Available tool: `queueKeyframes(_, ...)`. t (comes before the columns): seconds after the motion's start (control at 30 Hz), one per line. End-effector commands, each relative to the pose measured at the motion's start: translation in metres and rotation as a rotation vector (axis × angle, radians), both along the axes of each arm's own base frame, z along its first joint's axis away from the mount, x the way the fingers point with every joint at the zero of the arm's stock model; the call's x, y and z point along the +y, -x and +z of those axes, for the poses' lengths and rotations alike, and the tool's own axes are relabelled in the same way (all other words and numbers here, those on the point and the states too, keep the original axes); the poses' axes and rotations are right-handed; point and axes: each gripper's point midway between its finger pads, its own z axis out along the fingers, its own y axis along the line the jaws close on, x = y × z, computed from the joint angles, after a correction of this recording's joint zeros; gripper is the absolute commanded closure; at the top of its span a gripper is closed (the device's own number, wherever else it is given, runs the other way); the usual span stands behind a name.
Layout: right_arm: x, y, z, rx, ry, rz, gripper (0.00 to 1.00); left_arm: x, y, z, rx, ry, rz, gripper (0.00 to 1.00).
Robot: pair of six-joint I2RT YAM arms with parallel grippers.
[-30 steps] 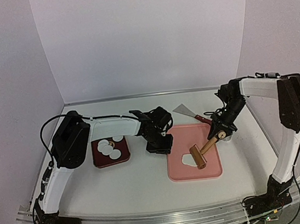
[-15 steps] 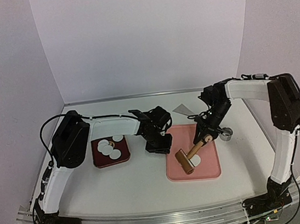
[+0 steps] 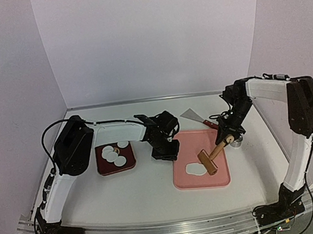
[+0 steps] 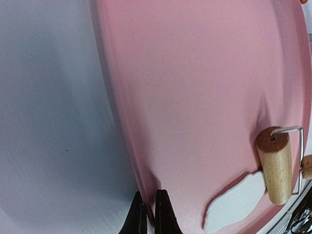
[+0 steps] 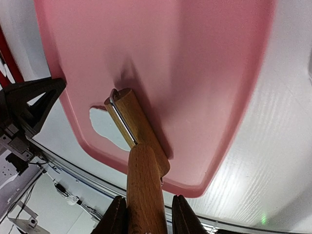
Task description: Roll out the dumpling wrappers from the dough
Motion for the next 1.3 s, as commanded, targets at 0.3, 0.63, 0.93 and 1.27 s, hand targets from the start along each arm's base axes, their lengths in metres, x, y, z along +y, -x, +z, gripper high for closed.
queueKeyframes(0.3,-0.024,0.01,-0.049,0.01,0.387,0.077,1.0,0.039,-0.013,-0.025,-0.013,-0.127,0.053,1.0)
queueKeyframes(0.63,0.012,-0.008,0.04,-0.118,0.066,0.067,1.0,0.023,-0.015,-0.001,-0.086,-0.004,-0.014,1.0)
queueKeyframes(0.93,0.057,-0.002,0.091,-0.111,-0.253,0.041,1.0,0.017,-0.012,-0.001,-0.071,0.019,-0.036,1.0)
queueKeyframes(1.27,0.054,0.011,0.043,-0.003,-0.191,0.06,1.0,0.016,-0.012,-0.001,-0.072,0.023,-0.039,1.0)
